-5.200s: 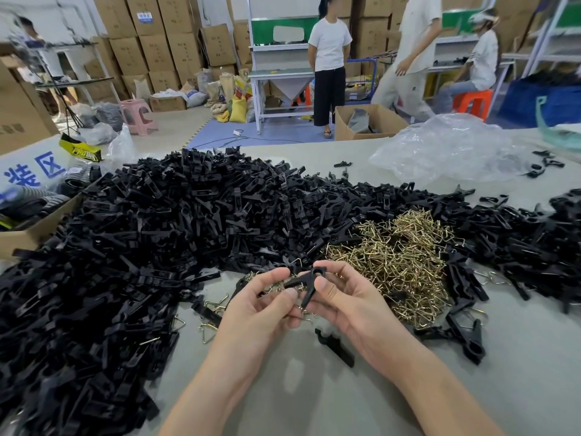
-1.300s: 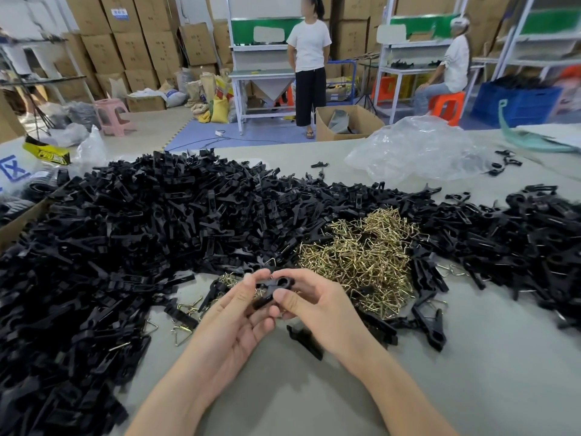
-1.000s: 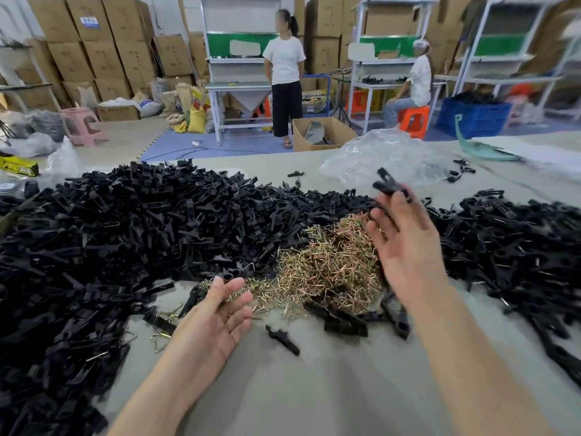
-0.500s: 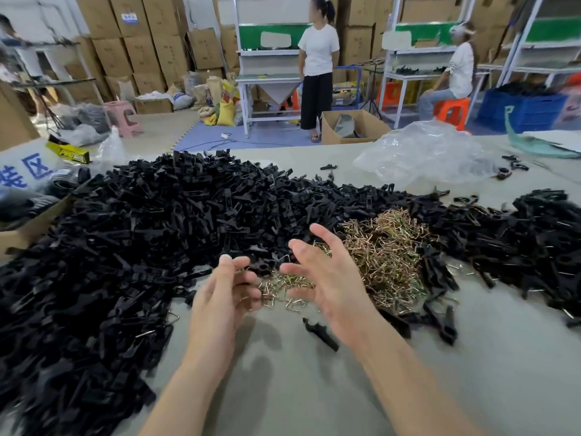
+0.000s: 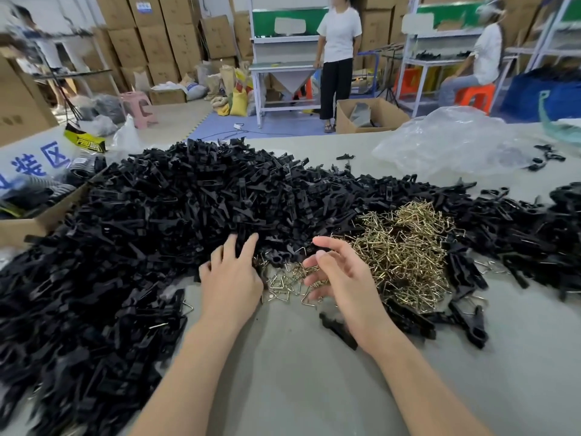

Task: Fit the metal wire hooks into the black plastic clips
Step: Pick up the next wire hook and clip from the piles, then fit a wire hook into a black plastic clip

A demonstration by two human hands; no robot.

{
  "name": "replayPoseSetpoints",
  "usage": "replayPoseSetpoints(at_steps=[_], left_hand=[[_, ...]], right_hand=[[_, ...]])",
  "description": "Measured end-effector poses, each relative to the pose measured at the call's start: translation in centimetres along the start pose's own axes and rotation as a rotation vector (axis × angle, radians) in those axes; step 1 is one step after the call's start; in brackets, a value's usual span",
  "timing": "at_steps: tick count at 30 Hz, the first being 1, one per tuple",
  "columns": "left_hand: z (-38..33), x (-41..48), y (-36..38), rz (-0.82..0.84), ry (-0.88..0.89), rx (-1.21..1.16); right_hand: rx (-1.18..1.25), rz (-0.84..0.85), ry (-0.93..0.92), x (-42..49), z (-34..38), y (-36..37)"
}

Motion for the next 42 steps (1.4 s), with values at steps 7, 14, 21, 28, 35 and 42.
replayPoseSetpoints(at_steps=[7,14,21,28,35,42], left_hand=[[1.7,2.9,-1.7,0.138,0.16,0.047],[3.4,1.5,-4.2,-0.09,0.017,-0.211],[4.0,-1.3,-4.0,-0.29,-0.115,-0.445],[3.0,-2.7,-2.5,-0.239,-0.095,-0.405],[2.9,-3.6,-2.4,-0.095,-0.055,-0.118],[-1.8,-4.8,-4.3,-0.221,0.023,-0.838]], right_hand=[[0.062,0.01,0.027,0.4,-0.3,-0.1],[0.073,0.017,0.025,0.4,-0.3,0.0],[0.009,0.037,0.01,0.0,-0.1,0.2],[-0.017,0.052,0.0,-0.3,0.1,0.3],[-0.034,0.047,0.001,-0.2,0.1,0.4],[-0.143,0.126,-0.058,-0.9,0.5,1.1]])
Point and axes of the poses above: each hand's wrist, its own x-axis towards the middle knuckle, its own y-axis out of the palm, z = x × y, the point moved 4 cm from there along x, towards the middle knuckle, and after that the axes turned 7 degrees about y, right-handed, at the moved point
